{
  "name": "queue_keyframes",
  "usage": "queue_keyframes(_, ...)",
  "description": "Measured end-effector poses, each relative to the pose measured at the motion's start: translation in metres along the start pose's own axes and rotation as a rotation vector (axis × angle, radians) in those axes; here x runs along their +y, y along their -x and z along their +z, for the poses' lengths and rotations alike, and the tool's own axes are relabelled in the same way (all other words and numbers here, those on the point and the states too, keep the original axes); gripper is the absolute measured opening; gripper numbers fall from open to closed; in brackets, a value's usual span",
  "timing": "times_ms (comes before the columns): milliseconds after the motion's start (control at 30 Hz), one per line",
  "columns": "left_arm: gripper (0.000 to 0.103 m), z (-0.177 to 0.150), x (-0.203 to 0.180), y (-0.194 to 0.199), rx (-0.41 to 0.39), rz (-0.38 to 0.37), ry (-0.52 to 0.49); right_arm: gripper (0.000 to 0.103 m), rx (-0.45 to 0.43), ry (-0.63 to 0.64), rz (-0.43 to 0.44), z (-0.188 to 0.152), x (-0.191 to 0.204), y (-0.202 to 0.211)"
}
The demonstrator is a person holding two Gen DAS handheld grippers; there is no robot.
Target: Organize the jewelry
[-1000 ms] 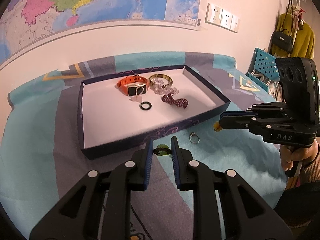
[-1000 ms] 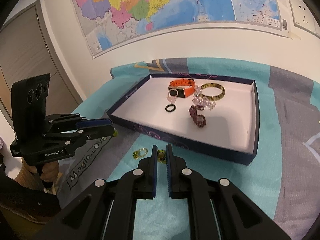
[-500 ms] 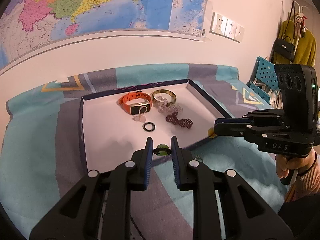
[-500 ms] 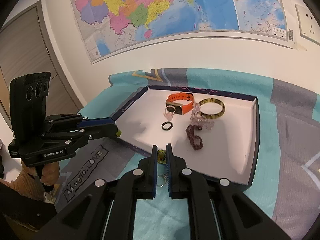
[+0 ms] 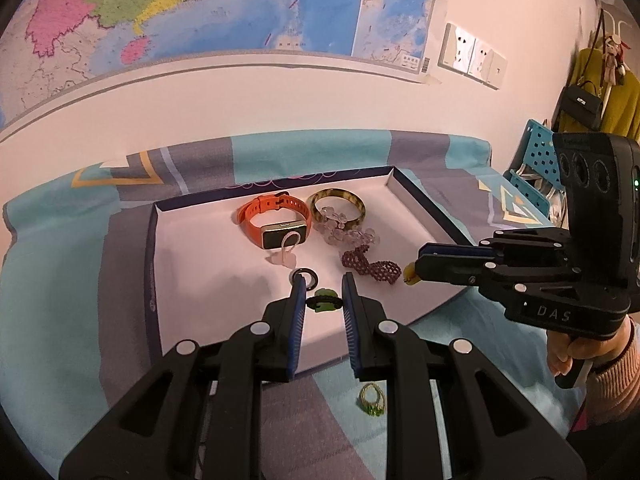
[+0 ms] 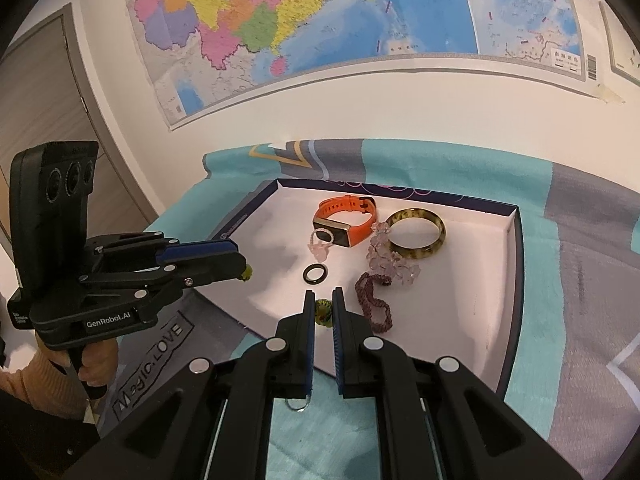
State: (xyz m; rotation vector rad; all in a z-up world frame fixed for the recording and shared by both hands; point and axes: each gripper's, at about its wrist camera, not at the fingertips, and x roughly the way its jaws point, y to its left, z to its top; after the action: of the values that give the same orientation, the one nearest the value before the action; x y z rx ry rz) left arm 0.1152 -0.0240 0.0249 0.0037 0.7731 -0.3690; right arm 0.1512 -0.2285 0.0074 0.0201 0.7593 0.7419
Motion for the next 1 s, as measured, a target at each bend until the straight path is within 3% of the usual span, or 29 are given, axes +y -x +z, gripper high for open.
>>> queue_keyframes(1000, 0.019, 0.014, 0.01, -0.06, 0.096, 0.035, 0.062, 0.007, 0.077, 0.012, -0.029, 0.006, -0.008, -0.042)
